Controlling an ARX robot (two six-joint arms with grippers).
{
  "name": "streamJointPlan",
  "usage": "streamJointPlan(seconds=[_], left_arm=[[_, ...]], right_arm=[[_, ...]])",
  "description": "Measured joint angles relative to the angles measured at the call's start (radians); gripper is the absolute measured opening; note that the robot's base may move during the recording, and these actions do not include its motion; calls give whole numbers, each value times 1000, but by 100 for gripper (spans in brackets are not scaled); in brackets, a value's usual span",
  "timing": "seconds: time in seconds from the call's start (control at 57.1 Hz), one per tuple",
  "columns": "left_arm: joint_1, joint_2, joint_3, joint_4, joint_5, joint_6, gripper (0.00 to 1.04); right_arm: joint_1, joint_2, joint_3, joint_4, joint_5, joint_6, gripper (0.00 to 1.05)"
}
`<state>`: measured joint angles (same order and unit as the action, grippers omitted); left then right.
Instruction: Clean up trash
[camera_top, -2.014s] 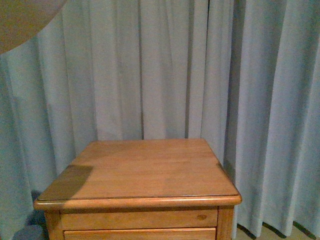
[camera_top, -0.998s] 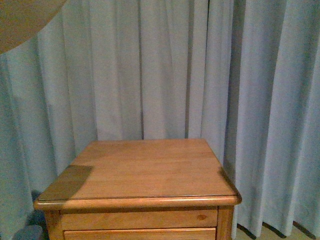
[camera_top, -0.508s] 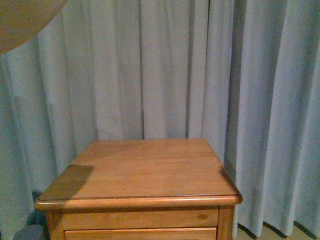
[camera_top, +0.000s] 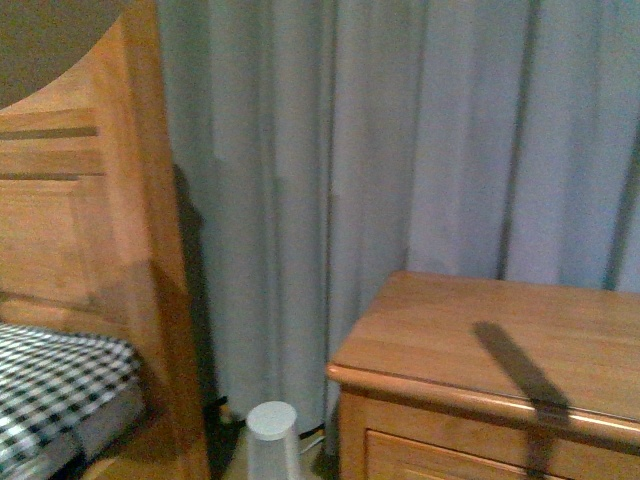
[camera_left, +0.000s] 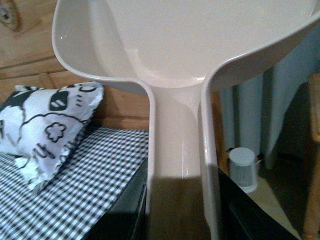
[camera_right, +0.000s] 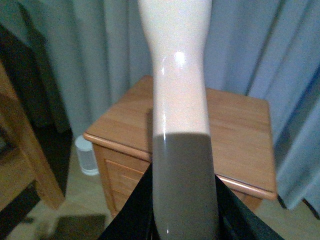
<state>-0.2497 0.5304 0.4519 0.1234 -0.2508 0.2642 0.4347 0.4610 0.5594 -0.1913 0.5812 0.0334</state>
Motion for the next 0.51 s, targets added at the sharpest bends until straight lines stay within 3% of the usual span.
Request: streamJointPlan(seconds=[0.508], left_arm=[[1, 0, -4, 0, 1, 0, 28]], right_arm=[[0, -3, -1, 0, -1, 0, 20]])
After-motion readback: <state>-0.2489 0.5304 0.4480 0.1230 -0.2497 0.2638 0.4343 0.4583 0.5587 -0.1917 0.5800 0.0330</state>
